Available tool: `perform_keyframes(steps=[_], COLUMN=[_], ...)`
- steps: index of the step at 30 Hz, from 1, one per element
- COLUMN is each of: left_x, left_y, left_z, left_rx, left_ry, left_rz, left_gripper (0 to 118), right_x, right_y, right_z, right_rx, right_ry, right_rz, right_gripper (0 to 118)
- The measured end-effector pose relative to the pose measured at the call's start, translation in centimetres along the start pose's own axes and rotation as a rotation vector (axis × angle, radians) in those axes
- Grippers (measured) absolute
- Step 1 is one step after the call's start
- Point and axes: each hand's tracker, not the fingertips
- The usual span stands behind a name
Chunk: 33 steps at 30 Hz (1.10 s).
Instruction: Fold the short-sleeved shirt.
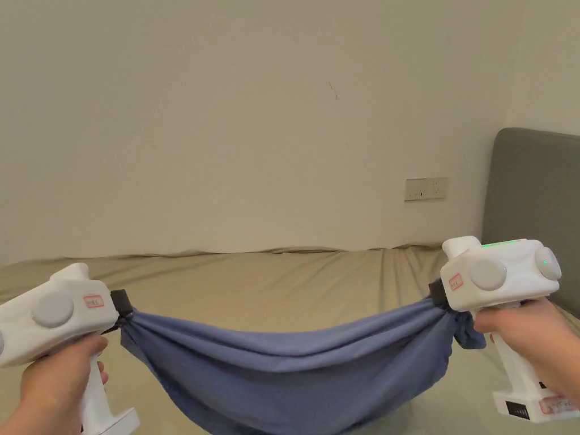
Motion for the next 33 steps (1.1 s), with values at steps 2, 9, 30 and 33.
perform_keyframes(steps=[2,9,30,33], left_x=[-1.0,-7.6,-18.8,-19.9], left_y=[-2.9,-12.7,-26.4,-27.9], left_z=[0.1,5.0,15.9,14.3], left_rx=[-0.057,-0.204,-0.458,-0.481], left_ry=[0.003,-0.011,0.038,0.082], left_rz=[-0.02,0.053,0.088,0.099], left_gripper=[0,0,0,0], right_x=[0.4,1.8,0.3,-0.5], right_y=[-3.4,-18.0,-37.9,-38.6], right_z=[-1.9,-0.6,12.2,10.5], right_rx=[-0.033,-0.133,-0.36,-0.457], right_ry=[0.008,0.115,0.149,0.116], right_rz=[0.007,-0.165,-0.155,-0.099], right_gripper=[17,17,17,17])
